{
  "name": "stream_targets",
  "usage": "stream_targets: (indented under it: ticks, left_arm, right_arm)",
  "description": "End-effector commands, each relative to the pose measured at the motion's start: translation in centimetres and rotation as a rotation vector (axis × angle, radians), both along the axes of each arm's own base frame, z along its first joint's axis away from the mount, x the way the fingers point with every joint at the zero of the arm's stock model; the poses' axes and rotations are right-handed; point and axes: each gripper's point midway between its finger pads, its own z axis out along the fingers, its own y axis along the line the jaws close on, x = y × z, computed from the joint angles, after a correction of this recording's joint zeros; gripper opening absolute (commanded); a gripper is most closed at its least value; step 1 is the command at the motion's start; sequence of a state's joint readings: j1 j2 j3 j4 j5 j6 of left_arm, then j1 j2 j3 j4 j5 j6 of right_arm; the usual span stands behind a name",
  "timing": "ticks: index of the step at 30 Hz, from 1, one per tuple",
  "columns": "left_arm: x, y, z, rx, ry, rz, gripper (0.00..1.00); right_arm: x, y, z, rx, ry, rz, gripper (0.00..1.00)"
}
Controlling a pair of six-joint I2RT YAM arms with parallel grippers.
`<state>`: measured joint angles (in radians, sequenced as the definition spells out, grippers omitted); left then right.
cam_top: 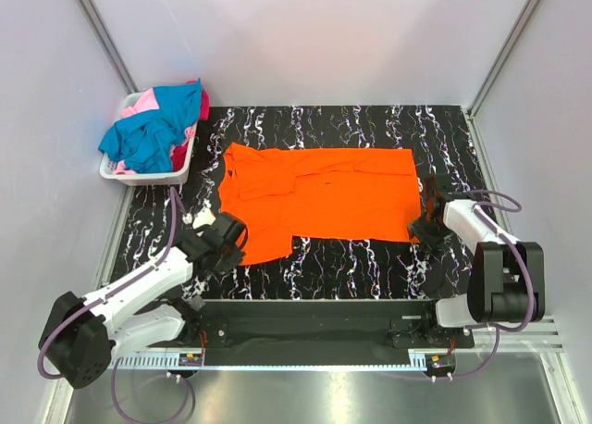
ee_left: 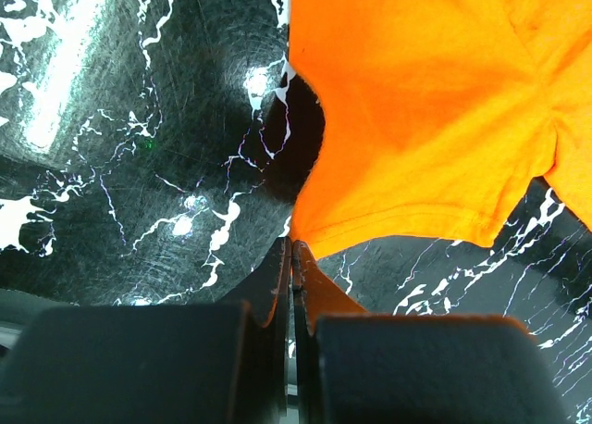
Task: Fold and stack the t-shirts
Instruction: Fold the tshirt
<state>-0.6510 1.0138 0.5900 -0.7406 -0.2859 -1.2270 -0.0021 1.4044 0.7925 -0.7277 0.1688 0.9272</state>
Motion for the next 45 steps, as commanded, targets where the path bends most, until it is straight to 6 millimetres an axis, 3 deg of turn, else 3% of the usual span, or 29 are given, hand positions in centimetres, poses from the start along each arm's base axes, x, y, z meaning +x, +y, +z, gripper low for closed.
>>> stream_targets:
  ticks: [1, 11, 13, 14, 17, 27, 36, 39, 45]
  left_arm:
    - [1.5, -0.3, 2.2, -0.009, -0.081, 0.002, 0.00]
    - [1.6, -0.2, 2.8, -0.008, -0.095, 0.001, 0.00]
    - [1.5, -0.1, 2.8, -0.007, -0.095, 0.003, 0.00]
    - [1.4, 0.0, 2.9, -0.007, -0.097, 0.004, 0.00]
    - [1.2, 0.3, 3.0, -0.004, -0.101, 0.011, 0.00]
    - [0.1, 1.9, 4.3, -0.014, -0.137, 0.069, 0.00]
    - [-1.3, 2.7, 4.3, -0.049, -0.141, 0.098, 0.00]
    - [-1.6, 3.8, 5.1, -0.035, -0.165, 0.128, 0.00]
    - [-1.1, 5.8, 8.8, 0.018, -0.255, 0.186, 0.00]
  right_arm:
    - [1.8, -0.9, 0.3, 0.002, -0.041, -0.010, 0.49]
    - [4.1, -1.3, -1.3, 0.071, -0.070, 0.048, 0.40]
    - [3.9, -1.1, -2.1, 0.088, -0.045, 0.055, 0.33]
    - [3.9, -1.0, -2.3, 0.093, -0.042, 0.056, 0.19]
    - [3.4, -1.1, -2.6, 0.089, -0.030, 0.051, 0.00]
    - [1.4, -2.6, 1.1, -0.014, -0.064, 0.033, 0.00]
    - [0.0, -2.3, 3.4, -0.007, -0.115, 0.030, 0.00]
    - [-0.3, -2.3, 3.8, -0.012, -0.126, 0.028, 0.00]
    - [0.6, -2.3, 5.3, -0.011, -0.164, 0.020, 0.00]
